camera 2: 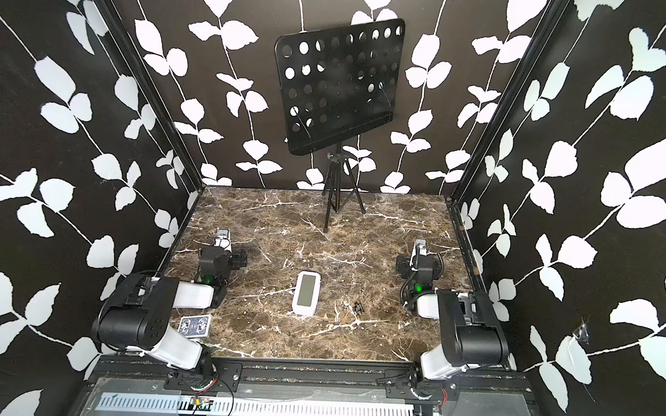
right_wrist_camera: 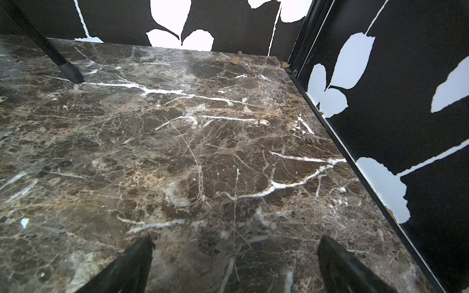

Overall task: Insert the battery into the alarm
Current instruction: Adjust the alarm at the center of the board.

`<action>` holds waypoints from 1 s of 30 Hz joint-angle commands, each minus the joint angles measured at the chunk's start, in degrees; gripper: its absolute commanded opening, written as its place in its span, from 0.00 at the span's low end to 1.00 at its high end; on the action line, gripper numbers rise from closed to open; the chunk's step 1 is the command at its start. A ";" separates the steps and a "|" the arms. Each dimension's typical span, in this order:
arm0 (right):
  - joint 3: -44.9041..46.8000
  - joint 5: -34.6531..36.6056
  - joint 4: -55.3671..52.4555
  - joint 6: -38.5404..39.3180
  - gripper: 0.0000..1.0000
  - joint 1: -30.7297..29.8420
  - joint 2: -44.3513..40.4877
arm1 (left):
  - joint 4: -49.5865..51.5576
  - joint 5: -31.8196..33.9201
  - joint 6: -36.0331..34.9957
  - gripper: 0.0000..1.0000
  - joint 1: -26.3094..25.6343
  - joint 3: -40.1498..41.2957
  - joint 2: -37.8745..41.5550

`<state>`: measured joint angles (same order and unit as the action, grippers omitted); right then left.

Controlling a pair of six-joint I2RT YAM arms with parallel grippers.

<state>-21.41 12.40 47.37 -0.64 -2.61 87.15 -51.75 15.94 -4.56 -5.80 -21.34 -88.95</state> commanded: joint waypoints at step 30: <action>-24.55 5.28 -53.34 -13.80 0.99 0.24 -14.46 | 51.33 12.25 21.05 0.99 -0.48 -14.92 30.04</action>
<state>-42.83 14.22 12.64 -6.24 -2.61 77.06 -23.62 21.12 2.85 -6.26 -30.02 -67.96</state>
